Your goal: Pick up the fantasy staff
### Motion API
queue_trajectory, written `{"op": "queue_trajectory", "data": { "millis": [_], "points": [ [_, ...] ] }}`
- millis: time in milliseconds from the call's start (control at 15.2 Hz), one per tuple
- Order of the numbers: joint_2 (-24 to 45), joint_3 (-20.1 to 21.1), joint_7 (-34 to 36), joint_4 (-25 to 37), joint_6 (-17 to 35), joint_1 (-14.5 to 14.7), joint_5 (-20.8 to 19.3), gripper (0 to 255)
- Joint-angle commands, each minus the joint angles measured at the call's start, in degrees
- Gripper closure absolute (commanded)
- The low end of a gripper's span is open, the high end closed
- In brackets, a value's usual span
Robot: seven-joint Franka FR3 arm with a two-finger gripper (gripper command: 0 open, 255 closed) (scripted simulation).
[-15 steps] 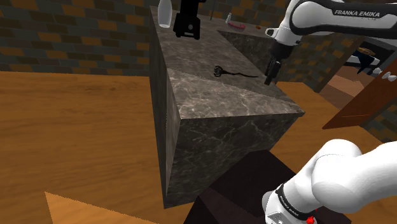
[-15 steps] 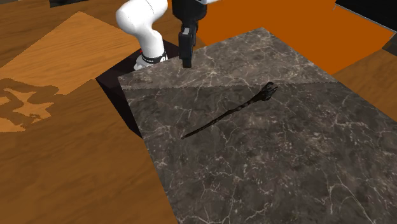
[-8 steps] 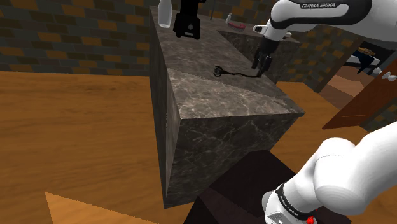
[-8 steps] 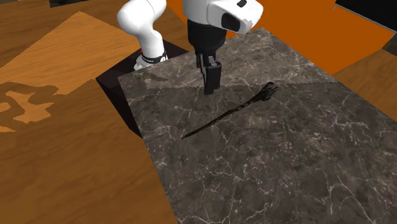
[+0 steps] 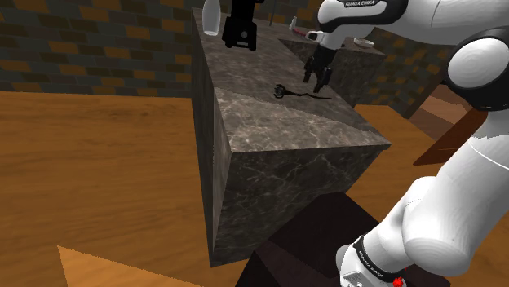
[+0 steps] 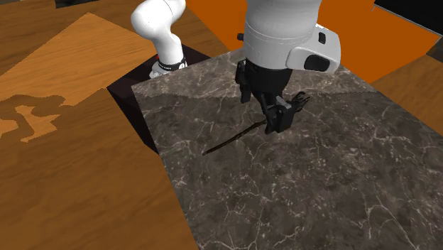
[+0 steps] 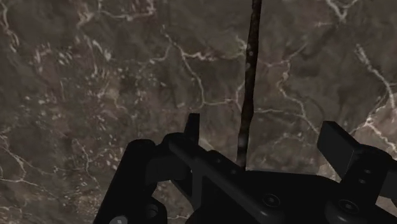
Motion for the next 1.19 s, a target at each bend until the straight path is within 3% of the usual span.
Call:
{"op": "queue_trajectory", "data": {
  "millis": [0,396,462,1122],
  "points": [
    [0.75,0.02,-1.15,-0.64,1.25,-0.22,0.59,0],
    [1.31,0.12,-1.55,-3.58,4.62,-0.24,1.04,0],
    [1.58,0.14,-1.6,-3.31,4.56,-0.28,1.2,255],
    [1.16,0.09,-1.45,-2.97,3.89,-0.23,0.92,255]
  ]
}}
